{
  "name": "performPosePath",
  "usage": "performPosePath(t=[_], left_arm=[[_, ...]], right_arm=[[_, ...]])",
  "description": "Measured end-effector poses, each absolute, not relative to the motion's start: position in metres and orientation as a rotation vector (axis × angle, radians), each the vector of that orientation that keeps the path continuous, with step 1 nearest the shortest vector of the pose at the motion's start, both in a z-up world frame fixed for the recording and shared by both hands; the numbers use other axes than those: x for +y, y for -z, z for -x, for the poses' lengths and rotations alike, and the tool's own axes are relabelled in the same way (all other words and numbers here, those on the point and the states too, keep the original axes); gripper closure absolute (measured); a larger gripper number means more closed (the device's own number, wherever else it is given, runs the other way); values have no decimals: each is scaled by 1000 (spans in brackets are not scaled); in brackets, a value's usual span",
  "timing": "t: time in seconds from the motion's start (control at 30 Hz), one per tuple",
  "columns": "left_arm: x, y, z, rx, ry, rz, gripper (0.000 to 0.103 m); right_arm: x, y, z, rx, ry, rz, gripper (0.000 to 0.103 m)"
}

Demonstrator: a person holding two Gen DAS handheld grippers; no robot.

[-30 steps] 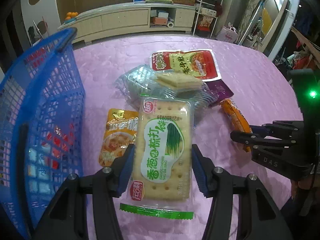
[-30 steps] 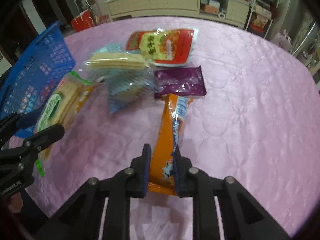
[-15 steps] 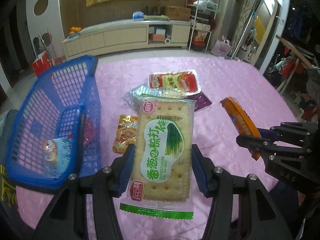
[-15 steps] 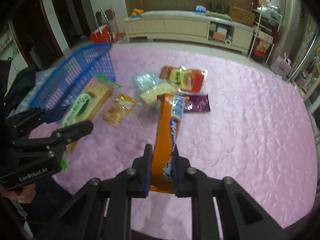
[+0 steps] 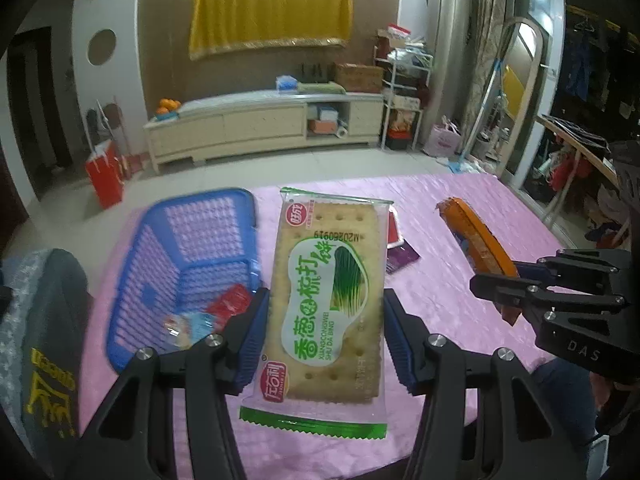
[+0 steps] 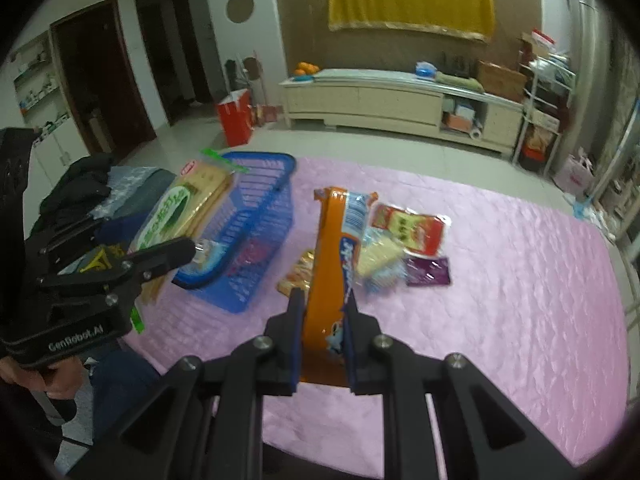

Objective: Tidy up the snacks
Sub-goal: 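Carry both snacks to the blue basket and open the right tool to drop the orange stick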

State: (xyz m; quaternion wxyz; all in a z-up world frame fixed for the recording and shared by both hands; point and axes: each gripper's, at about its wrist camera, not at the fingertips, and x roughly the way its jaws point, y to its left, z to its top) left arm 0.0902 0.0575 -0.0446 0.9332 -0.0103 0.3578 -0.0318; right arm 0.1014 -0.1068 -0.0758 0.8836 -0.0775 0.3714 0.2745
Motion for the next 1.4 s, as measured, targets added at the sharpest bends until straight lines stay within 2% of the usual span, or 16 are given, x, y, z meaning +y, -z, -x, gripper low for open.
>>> performPosePath(t=[0.5, 0.93, 1.2, 1.27, 1.3, 1.33, 1.4], left_arm=[[147, 31, -80, 709, -72, 70, 51], [204, 62, -98, 760, -121, 161, 51], [209, 80, -104, 795, -115, 194, 51], [211, 82, -106, 802, -115, 205, 51], [211, 82, -105, 803, -116, 207, 51], [210, 82, -104, 806, -116, 207, 51], [208, 81, -103, 808, -114, 206, 51]], right_arm=[[-4, 75, -119, 801, -726, 201, 82], [56, 117, -153, 921, -762, 248, 82], [75, 133, -158, 970, -748, 306, 80], [74, 135, -159, 977, -724, 324, 76], [72, 135, -159, 978, -714, 330, 67], [72, 135, -159, 980, -714, 330, 50], [67, 132, -157, 972, -725, 318, 32]])
